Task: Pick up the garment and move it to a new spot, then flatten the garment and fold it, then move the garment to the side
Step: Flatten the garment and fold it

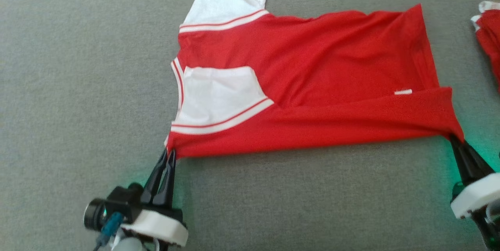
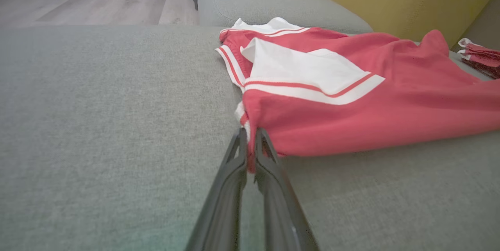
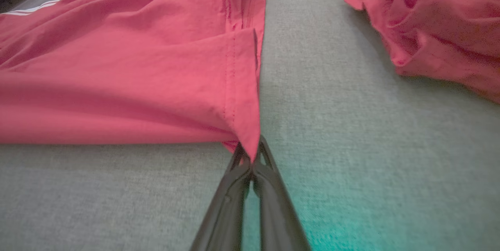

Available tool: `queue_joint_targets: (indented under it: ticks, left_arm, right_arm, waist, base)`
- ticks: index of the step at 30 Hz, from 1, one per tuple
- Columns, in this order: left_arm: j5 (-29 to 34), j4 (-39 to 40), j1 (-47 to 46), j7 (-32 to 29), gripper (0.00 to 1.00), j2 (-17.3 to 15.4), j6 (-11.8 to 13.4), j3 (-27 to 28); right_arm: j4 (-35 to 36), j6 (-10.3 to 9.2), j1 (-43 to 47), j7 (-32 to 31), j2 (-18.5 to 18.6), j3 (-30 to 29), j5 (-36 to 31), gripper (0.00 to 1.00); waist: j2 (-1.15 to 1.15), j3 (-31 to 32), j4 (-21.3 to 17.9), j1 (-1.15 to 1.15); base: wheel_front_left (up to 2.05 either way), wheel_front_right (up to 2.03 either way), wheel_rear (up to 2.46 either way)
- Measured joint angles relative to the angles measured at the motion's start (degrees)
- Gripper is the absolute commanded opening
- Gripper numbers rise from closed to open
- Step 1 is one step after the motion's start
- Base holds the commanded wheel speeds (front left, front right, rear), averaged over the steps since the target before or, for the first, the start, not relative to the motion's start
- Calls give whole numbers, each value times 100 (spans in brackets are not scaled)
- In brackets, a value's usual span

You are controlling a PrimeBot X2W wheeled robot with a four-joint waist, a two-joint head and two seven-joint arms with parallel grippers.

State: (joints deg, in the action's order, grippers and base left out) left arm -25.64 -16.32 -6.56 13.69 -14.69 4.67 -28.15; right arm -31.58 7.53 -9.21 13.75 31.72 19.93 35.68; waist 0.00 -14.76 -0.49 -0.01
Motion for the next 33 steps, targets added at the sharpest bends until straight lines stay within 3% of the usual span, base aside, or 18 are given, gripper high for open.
queue_joint_targets:
  ticks: [6,7,8,9,10,16,22,29,33]
  left_arm:
    - [-3,298,296,-199,0,-99,98,-37]
    - [-5,324,324,-226,1,-102,119,-42]
    - [-30,336,342,-274,29,-103,122,-49]
    - [-56,346,350,-316,91,-103,123,-70]
    - [-60,359,351,-363,100,-104,141,-91]
    - [-55,520,344,-413,100,-155,243,-105]
    - [98,845,-35,-649,100,-519,235,-12]
    - [259,1126,-1993,-1892,100,-1159,-504,-8]
    - [94,1000,-3088,-2727,100,-1298,-944,-37]
  right_arm:
    - [339,0,407,-105,-12,-289,-59,0]
    - [389,0,465,-152,-31,-331,-99,38]
    - [439,0,508,-222,-43,-332,-129,88]
    - [479,0,544,-272,-58,-335,-169,100]
    - [492,0,567,-290,-81,-379,-214,100]
    - [723,0,644,-371,-153,-768,-453,100]
    - [1077,0,627,-379,-244,-1235,-757,100]
    - [1556,0,479,-606,-549,-1430,-1169,100]
    - [1720,0,264,-681,-581,-1428,-1249,100]
  waist:
    - [0,46,-71,0]
    - [0,53,-78,0]
    - [0,61,-84,1]
    - [0,70,-90,1]
    - [0,82,-96,1]
    - [0,97,-126,0]
    - [0,-43,-200,1]
    - [0,-407,-296,1]
    - [0,-651,-393,2]
  base:
    - [0,0,0]
    - [0,0,0]
    - [0,0,0]
    - [0,0,0]
    - [0,0,0]
    - [0,0,0]
    - [0,0,0]
    - [0,0,0]
    - [0,0,0]
